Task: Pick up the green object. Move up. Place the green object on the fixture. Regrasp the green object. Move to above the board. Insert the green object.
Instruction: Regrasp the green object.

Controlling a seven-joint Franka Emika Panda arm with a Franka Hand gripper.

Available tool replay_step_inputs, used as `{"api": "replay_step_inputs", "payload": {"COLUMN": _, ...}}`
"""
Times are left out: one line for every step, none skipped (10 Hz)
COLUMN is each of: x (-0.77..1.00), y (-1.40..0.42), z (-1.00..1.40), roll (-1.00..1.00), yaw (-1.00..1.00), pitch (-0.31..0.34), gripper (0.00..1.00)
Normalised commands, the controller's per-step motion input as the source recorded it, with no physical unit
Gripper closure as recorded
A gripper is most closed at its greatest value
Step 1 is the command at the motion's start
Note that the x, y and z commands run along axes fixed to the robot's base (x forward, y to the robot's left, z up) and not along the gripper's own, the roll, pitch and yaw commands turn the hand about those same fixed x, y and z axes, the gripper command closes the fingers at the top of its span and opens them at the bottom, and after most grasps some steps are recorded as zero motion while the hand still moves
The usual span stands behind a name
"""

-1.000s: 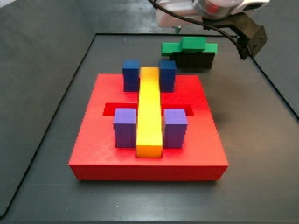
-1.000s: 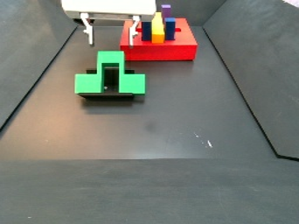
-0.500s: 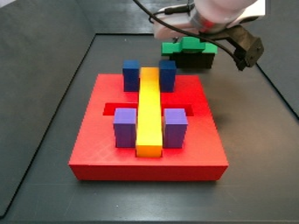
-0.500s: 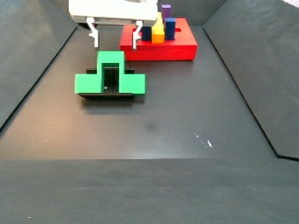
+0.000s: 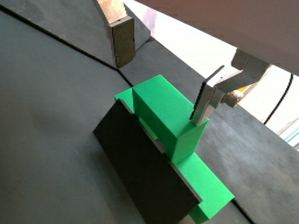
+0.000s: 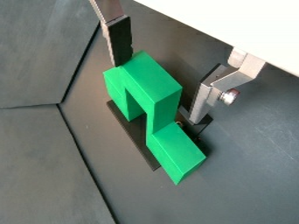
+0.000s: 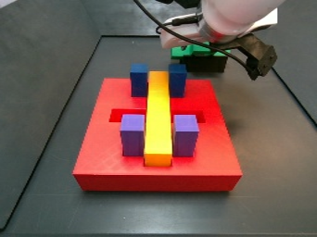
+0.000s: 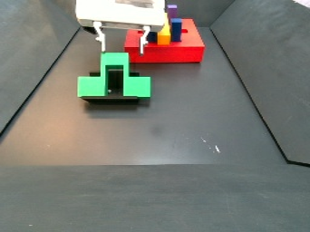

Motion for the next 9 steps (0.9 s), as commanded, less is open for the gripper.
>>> {"api": "replay_step_inputs", "payload": {"x": 0.18, "y": 0.00, "z": 0.00, "roll": 0.12, "yaw": 0.17, "pitch": 0.000, "gripper": 0.00}}
{"api": "replay_step_inputs", "payload": {"x": 0.29, "y": 0.00, "z": 0.00, "roll": 0.05, "yaw": 0.13, "pitch": 0.000, "gripper": 0.00}}
{"api": "replay_step_inputs", "payload": {"x": 0.44, "y": 0.00, "z": 0.11, "roll": 0.19, "yaw": 0.14, "pitch": 0.211, "gripper": 0.00}}
{"api": "replay_step_inputs", "payload": {"x": 0.42, "y": 0.00, "z": 0.06, "roll": 0.21, "yaw": 0.07, "pitch": 0.211, "gripper": 0.00}}
{"api": "replay_step_inputs", "payload": {"x": 0.34, "y": 0.00, "z": 0.00, "roll": 0.19, "yaw": 0.00, "pitch": 0.180, "gripper": 0.00}}
{"api": "replay_step_inputs", "payload": {"x": 0.24, "y": 0.00, "z": 0.00, "roll": 0.11, "yaw": 0.00, "pitch": 0.189, "gripper": 0.00}}
{"api": "replay_step_inputs", "payload": {"x": 0.22, "y": 0.00, "z": 0.00, "roll": 0.00, "yaw": 0.00, "pitch": 0.226, "gripper": 0.00}}
{"api": "replay_step_inputs", "payload": {"x": 0.26, "y": 0.09, "z": 0.00, "roll": -0.04, "yaw": -0.05, "pitch": 0.351, "gripper": 0.00}}
{"api": "replay_step_inputs", "payload": {"x": 0.26, "y": 0.03, "z": 0.00, "roll": -0.01, "yaw": -0.08, "pitch": 0.371, "gripper": 0.00}}
